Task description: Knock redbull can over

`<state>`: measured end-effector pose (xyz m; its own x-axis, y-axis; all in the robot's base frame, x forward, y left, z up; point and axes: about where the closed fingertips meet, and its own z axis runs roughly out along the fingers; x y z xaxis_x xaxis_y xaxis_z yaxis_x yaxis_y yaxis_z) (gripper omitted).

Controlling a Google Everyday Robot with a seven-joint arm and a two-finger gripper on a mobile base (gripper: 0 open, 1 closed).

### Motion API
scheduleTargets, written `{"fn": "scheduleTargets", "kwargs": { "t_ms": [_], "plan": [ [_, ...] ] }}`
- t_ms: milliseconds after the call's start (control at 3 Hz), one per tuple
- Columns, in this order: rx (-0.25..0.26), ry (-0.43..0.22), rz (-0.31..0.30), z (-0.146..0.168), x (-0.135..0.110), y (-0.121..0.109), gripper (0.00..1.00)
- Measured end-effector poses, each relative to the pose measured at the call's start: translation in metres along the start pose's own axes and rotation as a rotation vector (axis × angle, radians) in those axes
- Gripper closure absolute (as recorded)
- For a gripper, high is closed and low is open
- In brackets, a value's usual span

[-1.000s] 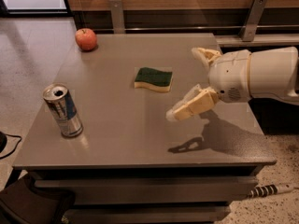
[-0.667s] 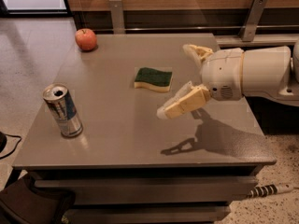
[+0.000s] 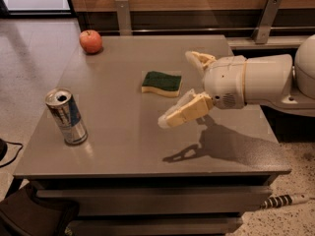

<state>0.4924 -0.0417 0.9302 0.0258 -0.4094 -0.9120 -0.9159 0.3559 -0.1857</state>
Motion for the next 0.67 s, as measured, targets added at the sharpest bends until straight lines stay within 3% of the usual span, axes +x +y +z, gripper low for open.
{"fn": "scheduleTargets", "kwargs": {
  "t_ms": [667],
  "plan": [
    [-0.073,-0.159,0.059,0.083,-0.011,0.037,0.0]
  ]
}}
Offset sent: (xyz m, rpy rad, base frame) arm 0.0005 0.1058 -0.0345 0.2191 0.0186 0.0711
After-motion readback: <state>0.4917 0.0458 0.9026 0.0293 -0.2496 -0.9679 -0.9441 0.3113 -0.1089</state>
